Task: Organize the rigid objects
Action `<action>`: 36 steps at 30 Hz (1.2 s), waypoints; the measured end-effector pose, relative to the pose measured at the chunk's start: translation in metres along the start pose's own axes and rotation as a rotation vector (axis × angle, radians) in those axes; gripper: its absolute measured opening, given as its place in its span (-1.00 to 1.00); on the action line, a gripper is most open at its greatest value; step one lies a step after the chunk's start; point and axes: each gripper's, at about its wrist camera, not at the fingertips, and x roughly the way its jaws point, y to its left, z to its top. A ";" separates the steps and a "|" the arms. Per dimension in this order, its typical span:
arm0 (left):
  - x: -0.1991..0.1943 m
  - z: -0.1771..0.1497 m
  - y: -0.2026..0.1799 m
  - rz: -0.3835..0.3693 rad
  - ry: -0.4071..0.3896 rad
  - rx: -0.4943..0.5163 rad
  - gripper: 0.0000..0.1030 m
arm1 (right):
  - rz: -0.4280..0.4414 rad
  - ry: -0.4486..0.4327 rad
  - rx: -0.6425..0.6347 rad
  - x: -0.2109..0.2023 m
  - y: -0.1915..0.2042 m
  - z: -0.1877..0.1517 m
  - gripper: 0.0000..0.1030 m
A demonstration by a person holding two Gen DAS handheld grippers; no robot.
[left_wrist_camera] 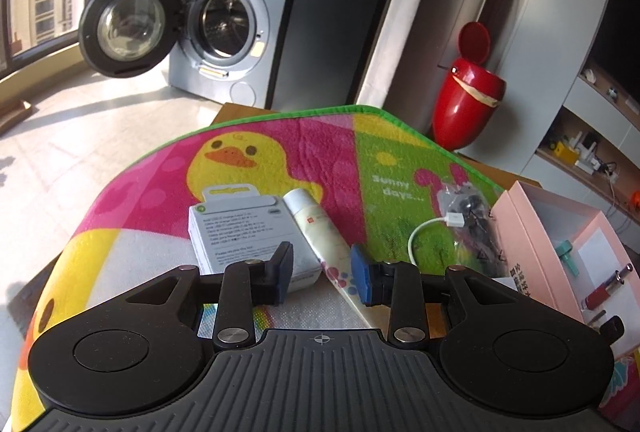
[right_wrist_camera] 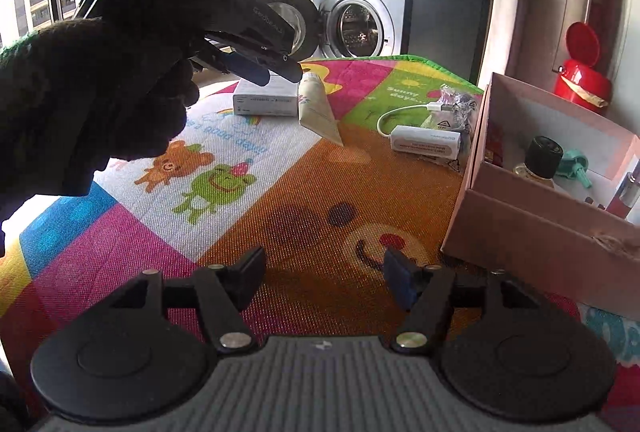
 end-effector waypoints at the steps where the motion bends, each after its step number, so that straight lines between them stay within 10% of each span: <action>1: 0.008 0.002 -0.004 0.017 0.006 0.015 -0.32 | 0.001 0.003 0.014 0.001 -0.002 0.000 0.32; 7: 0.043 0.008 -0.035 0.093 -0.010 0.183 -0.26 | 0.023 -0.006 0.038 0.000 -0.006 -0.002 0.39; 17: 0.016 -0.033 -0.049 -0.142 0.052 0.329 -0.37 | 0.040 -0.007 0.060 0.000 -0.010 -0.002 0.50; 23: -0.021 -0.025 -0.013 0.211 -0.144 0.274 -0.38 | 0.050 -0.004 0.060 0.001 -0.011 -0.002 0.56; 28: -0.004 -0.006 0.020 0.191 -0.081 0.082 -0.36 | 0.054 -0.001 0.055 -0.001 -0.009 -0.002 0.60; 36: 0.013 -0.009 -0.004 0.139 -0.099 0.240 -0.24 | 0.057 0.003 0.051 0.000 -0.010 -0.001 0.63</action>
